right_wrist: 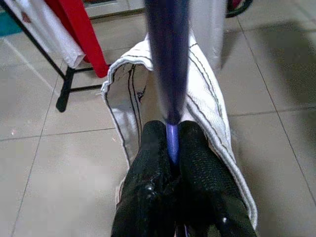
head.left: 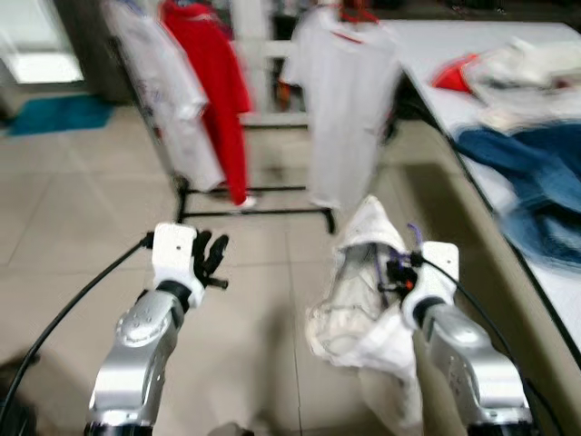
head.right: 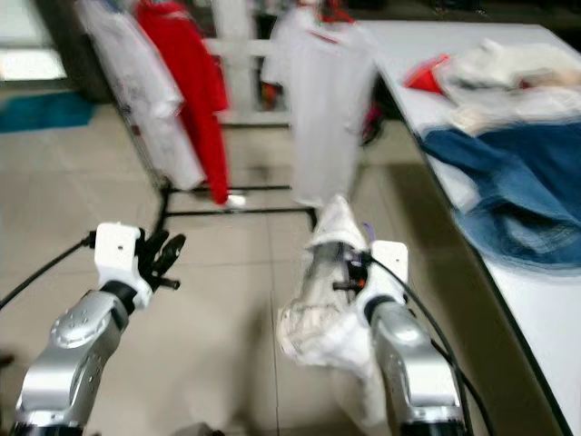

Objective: Hang hanger

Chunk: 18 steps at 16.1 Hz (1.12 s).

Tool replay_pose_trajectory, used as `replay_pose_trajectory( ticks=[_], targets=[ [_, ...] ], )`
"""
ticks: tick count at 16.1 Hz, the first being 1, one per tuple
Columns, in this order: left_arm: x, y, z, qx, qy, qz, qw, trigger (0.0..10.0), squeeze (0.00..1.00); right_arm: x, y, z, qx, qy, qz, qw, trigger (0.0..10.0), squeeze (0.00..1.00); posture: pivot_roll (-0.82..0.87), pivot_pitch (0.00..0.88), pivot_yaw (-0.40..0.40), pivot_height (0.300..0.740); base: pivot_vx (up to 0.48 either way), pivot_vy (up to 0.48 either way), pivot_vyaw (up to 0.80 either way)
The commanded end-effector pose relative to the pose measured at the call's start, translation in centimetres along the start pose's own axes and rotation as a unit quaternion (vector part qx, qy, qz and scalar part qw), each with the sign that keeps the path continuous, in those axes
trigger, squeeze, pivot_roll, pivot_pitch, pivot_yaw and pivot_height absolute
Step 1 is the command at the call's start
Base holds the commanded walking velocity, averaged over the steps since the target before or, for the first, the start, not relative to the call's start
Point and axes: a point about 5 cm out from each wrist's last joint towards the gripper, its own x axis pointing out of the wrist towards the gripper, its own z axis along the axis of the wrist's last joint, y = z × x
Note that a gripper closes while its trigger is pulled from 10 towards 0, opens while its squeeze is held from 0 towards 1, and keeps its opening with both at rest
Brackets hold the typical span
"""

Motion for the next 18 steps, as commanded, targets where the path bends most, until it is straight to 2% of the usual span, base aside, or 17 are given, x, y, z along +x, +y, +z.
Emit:
replay_pose_trajectory(
  ticks=[1, 2, 3, 5, 6, 7, 9, 12, 14, 16, 18],
  targets=[
    [0.1, -0.2, -0.2, 0.0, 0.002, -0.001, 1.0, 10.0, 0.0, 0.1, -0.2, 1.3, 0.008, -0.04, -0.001, 0.999, 10.0, 0.0, 0.0, 0.023, 0.024, 0.74, 0.352, 0.0, 0.0],
    [0.3, -0.8, -0.1, 0.003, 0.002, -0.018, 1.0, 10.0, 0.0, 0.0, -0.7, 1.2, 0.008, -0.037, -0.016, 0.999, 10.0, 0.0, -0.01, 0.01, 0.019, 0.74, 0.356, 0.0, 0.0],
    [0.4, -1.1, 0.2, -0.002, -0.003, -0.023, 1.0, 10.0, 0.0, -0.2, -0.9, 1.6, 0.028, -0.045, -0.013, 0.998, 10.0, 0.0, 0.0, 0.013, 0.017, 0.74, 0.36, 0.0, 0.0],
    [1.0, -1.4, 0.3, -0.005, -0.011, -0.014, 1.0, 10.0, 0.0, 0.1, -1.0, 1.5, 0.034, -0.046, -0.012, 0.998, 10.0, 0.0, -0.01, 0.0, 0.022, 0.74, 0.358, 0.0, 0.0],
    [1.1, -1.6, 0.3, -0.004, -0.012, -0.018, 1.0, 10.0, 0.0, 0.0, -0.8, 1.6, 0.032, -0.051, -0.006, 0.998, 10.0, 0.0, -0.01, 0.0, 0.022, 0.74, 0.356, 0.0, 0.0],
    [1.3, -1.8, 0.4, 0.0, -0.013, -0.029, 1.0, 10.0, 0.0, -0.2, 0.1, 2.0, 0.034, -0.066, 0.014, 0.997, 10.0, 0.0, -0.01, 0.0, 0.031, 0.74, 0.356, 0.0, 0.0],
    [1.4, -1.8, 0.7, 0.003, -0.015, -0.029, 0.999, 10.0, 0.0, -0.2, 0.4, 2.1, 0.032, -0.066, 0.021, 0.997, 10.0, 0.0, 0.0, 0.012, 0.026, 0.74, 0.354, 0.0, 0.0],
    [1.3, -1.9, 0.8, 0.008, -0.019, -0.025, 0.999, 10.0, 0.0, 0.0, 1.1, 1.6, -0.011, -0.051, 0.045, 0.998, 10.0, 0.0, 0.01, 0.021, 0.007, 0.74, 0.358, 0.0, 0.0],
    [1.3, -2.0, 0.9, 0.008, -0.019, -0.025, 0.999, 10.0, 0.0, 0.1, 1.3, 1.8, -0.009, -0.051, 0.052, 0.997, 10.0, 0.0, 0.01, 0.025, 0.0, 0.74, 0.356, 0.0, 0.0],
    [1.3, -2.1, 0.8, 0.017, -0.015, -0.028, 0.999, 10.0, 0.0, 0.3, 1.4, 1.9, -0.009, -0.052, 0.054, 0.997, 10.0, 0.0, 0.02, 0.032, -0.003, 0.74, 0.356, 0.0, 0.73],
    [1.5, -2.2, 0.8, 0.03, -0.013, -0.03, 0.999, 10.0, 0.0, 0.4, 1.1, 1.8, 0.013, -0.052, 0.046, 0.998, 10.0, 0.0, 0.02, 0.036, -0.007, 0.74, 0.356, 0.0, 0.0]
  ],
)
